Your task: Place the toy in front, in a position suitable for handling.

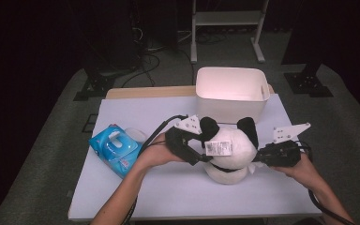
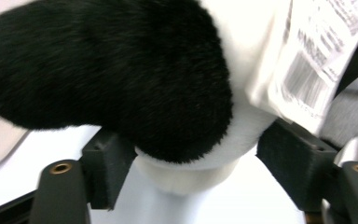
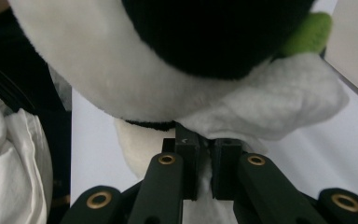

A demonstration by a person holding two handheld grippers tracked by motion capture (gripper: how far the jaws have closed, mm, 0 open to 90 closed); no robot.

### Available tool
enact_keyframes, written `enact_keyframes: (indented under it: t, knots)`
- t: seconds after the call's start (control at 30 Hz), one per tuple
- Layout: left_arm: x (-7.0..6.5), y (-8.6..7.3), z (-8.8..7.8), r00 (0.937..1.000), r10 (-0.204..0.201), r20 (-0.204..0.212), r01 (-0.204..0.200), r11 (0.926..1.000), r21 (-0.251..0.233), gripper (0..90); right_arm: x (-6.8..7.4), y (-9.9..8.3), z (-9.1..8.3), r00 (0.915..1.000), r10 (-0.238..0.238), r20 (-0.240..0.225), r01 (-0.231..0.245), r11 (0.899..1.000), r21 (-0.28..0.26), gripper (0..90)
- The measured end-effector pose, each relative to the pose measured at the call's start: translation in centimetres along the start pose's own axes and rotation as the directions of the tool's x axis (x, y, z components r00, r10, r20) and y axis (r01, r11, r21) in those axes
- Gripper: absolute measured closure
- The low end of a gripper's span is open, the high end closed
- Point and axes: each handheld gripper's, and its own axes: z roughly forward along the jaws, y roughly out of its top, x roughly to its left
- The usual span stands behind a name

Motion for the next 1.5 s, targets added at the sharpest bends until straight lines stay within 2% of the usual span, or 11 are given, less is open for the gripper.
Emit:
enact_keyframes:
  t: [0.1,0.23,0.4,0.47,0.6,0.83,0.97,1.13,1.27,1.5]
  knots:
    - [0.1,-0.8,0.1,0.9998,-0.016,0.007,0.016,0.9999,-0.004,24.6,-0.4,-0.3,0.1,0.9998,0.017,-0.011,-0.017,0.999,-0.030,83.4]
    - [0.6,-1.3,1.0,0.9986,-0.046,0.026,0.046,0.9987,0.021,19.7,-0.2,-0.3,0.1,0.9999,0.010,-0.010,-0.010,1.000,-0.023,83.3]
    - [0.8,-1.1,2.0,0.9975,-0.052,0.047,0.053,0.9985,-0.017,19.1,-0.2,-0.4,0.2,0.9999,0.009,-0.010,-0.009,1.000,-0.023,83.3]
    - [0.8,-1.1,2.0,0.9972,-0.050,0.056,0.052,0.9975,-0.048,28.2,-0.3,-0.5,0.2,0.9999,0.012,-0.012,-0.012,1.000,-0.028,83.3]
    - [0.6,-1.1,1.6,0.9983,-0.002,0.058,0.005,0.9982,-0.059,44.5,-0.3,-0.9,-0.2,0.9997,0.020,-0.012,-0.021,0.999,-0.038,83.3]
    - [0.4,-1.1,1.1,0.9982,0.009,0.059,-0.005,0.9981,-0.062,46.6,-0.2,-1.0,-2.2,0.9992,0.035,-0.017,-0.037,0.994,-0.099,83.3]
    - [0.2,-1.0,0.9,0.9979,0.021,0.062,-0.017,0.9982,-0.057,46.6,0.3,0.1,-3.7,0.9998,0.017,-0.012,-0.018,0.990,-0.140,83.3]
    - [0.0,-1.0,0.6,0.9979,0.029,0.059,-0.026,0.9981,-0.056,46.8,0.8,2.3,-4.7,0.9992,-0.040,0.007,0.040,0.989,-0.139,83.4]
    - [-0.3,-1.0,0.7,0.9972,0.049,0.056,-0.048,0.9984,-0.030,47.3,0.9,4.1,-5.0,0.9973,-0.073,0.011,0.074,0.989,-0.129,83.3]
    - [-0.2,-1.0,0.1,0.9980,0.049,0.040,-0.047,0.9981,-0.039,47.6,0.7,5.2,-5.3,0.9964,-0.083,0.015,0.084,0.987,-0.134,83.3]
